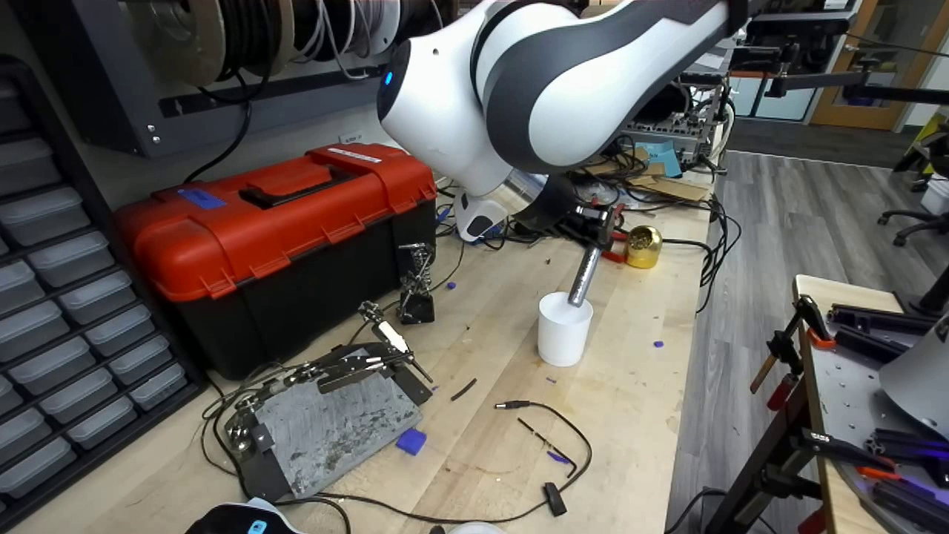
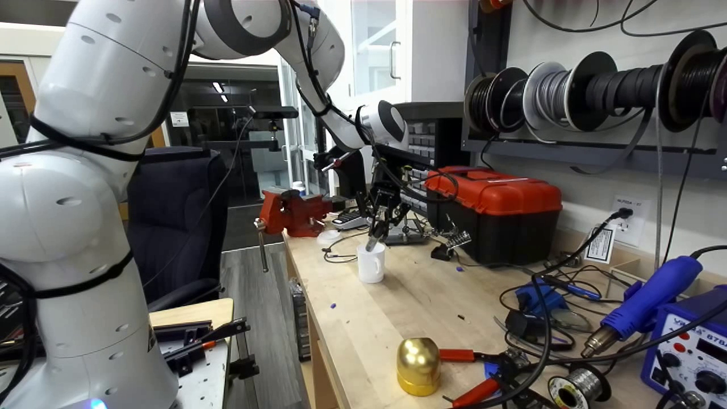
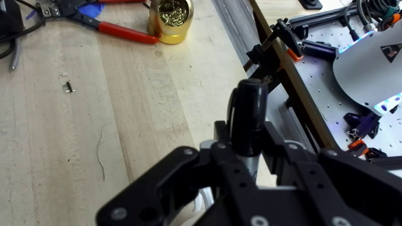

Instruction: Put the marker inside the cup

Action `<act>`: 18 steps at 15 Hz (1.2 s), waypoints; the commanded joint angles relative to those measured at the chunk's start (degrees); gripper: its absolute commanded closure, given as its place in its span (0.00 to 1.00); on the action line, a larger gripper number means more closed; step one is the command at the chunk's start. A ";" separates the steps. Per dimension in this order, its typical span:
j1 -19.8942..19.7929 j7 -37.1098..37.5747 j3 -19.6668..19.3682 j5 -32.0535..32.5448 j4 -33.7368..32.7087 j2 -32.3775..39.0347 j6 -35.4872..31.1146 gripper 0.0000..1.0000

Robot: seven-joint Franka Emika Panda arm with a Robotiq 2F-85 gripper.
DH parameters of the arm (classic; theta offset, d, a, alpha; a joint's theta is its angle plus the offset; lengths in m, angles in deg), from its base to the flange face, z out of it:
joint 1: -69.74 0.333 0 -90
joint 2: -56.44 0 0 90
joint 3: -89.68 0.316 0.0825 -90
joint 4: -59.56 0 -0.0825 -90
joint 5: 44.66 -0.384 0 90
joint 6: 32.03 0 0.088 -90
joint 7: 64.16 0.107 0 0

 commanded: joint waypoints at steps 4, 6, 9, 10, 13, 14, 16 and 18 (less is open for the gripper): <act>0.75 -2.38 0.73 0.99 -4.00 3.64 2.33 0.93; 0.97 -2.86 0.88 0.94 -4.59 4.55 2.39 0.93; 1.38 -3.80 1.25 0.79 -5.47 5.75 2.40 0.93; 1.56 -4.12 1.38 0.84 -5.75 6.14 2.42 0.93; 2.38 -4.87 1.63 0.71 -6.61 7.01 2.81 0.46; 2.61 -5.03 1.66 0.72 -6.93 7.29 2.89 0.45; 2.92 -5.21 1.80 0.37 -7.42 7.38 3.28 0.34; 3.00 -5.38 1.81 0.21 -7.61 7.12 3.44 0.20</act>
